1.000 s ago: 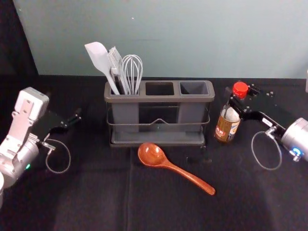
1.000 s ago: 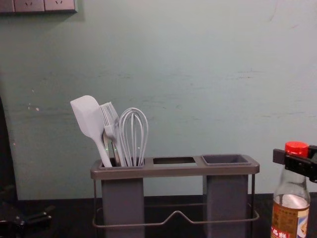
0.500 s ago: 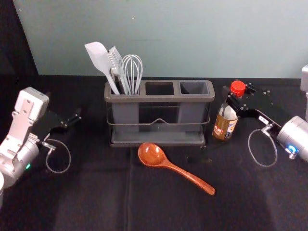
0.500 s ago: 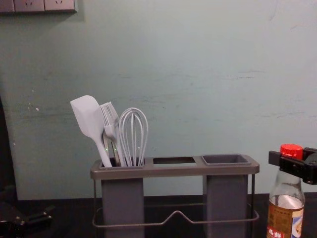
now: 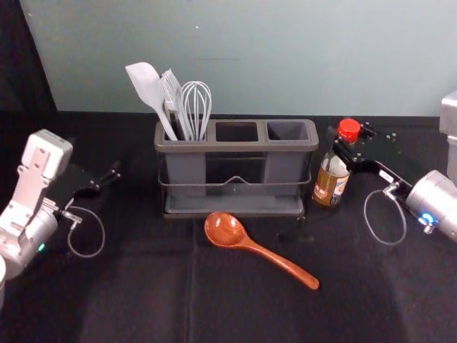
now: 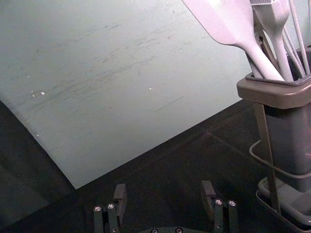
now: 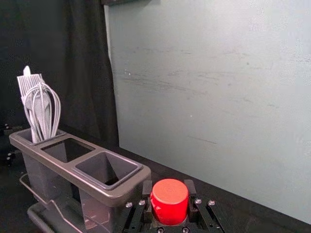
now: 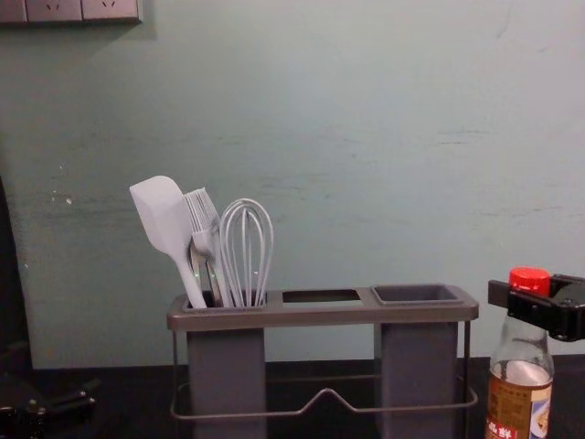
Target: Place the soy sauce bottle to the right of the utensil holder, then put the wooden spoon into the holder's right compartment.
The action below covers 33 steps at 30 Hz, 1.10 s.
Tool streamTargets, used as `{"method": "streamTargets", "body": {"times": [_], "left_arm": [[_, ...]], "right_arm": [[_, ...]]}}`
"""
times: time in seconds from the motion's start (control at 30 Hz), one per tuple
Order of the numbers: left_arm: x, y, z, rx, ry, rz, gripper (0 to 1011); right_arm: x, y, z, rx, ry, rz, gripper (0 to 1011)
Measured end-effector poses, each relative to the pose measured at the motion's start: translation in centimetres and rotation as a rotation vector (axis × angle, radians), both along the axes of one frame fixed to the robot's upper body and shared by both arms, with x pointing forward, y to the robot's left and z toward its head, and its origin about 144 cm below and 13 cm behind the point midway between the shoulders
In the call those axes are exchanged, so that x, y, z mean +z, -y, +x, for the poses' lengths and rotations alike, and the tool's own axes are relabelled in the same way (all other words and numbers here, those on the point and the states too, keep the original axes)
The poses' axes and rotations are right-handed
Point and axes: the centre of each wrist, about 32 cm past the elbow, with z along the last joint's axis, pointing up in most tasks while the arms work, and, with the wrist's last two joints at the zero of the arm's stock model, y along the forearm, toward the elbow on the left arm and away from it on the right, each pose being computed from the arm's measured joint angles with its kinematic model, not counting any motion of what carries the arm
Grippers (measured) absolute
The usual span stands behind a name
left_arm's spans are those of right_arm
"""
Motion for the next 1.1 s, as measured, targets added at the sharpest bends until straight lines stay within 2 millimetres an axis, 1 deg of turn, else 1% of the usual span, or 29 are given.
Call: {"method": "streamTargets", "body": {"times": [0.33,0.4,0.47,0.5,0.53,0.6,0.7,0.73,0.77,0.8,0.87,0.93,0.97,1.0,1.07,1.1], "left_arm": [[0.0,0.0,0.0,0.0,0.0,0.0,1005],[0.0,0.0,0.0,0.0,0.0,0.0,1005],[0.0,0.0,0.0,0.0,0.0,0.0,1005],[0.0,0.0,0.0,0.0,0.0,0.0,1005],[0.0,0.0,0.0,0.0,0.0,0.0,1005],[0.0,0.0,0.0,0.0,0.0,0.0,1005],[0.0,0.0,0.0,0.0,0.0,0.0,1005],[0.0,0.0,0.0,0.0,0.0,0.0,1005],[0.0,0.0,0.0,0.0,0.0,0.0,1005],[0.0,0.0,0.0,0.0,0.0,0.0,1005],[0.0,0.0,0.0,0.0,0.0,0.0,1005],[0.0,0.0,0.0,0.0,0.0,0.0,1005],[0.0,0.0,0.0,0.0,0.0,0.0,1005],[0.0,0.0,0.0,0.0,0.0,0.0,1005],[0.0,0.0,0.0,0.0,0.0,0.0,1005],[0.0,0.0,0.0,0.0,0.0,0.0,1005]], "right_arm": [[-0.3,0.0,0.2,-0.005,-0.002,0.006,388],[-0.3,0.0,0.2,-0.005,0.0,0.006,421],[-0.3,0.0,0.3,-0.005,0.0,0.006,481],[-0.2,0.0,0.3,-0.005,0.001,0.008,540],[-0.2,0.0,0.3,-0.005,0.001,0.009,562],[-0.2,0.1,0.3,-0.005,0.001,0.011,640],[-0.1,0.2,0.1,-0.003,0.005,0.014,715],[-0.1,0.2,0.1,-0.003,0.005,0.014,715],[0.0,0.3,0.0,-0.002,0.008,0.014,781],[0.2,0.3,-0.2,0.0,0.012,0.011,795],[0.4,0.4,-0.6,-0.002,0.016,0.008,870],[0.5,0.6,-0.9,-0.005,0.017,0.005,899],[0.6,0.7,-1.3,-0.007,0.019,0.003,952],[0.6,0.7,-1.5,-0.01,0.018,0.001,952],[0.7,0.9,-2.2,-0.013,0.018,-0.004,1002],[0.7,0.9,-2.2,-0.013,0.018,-0.004,1002]]}}
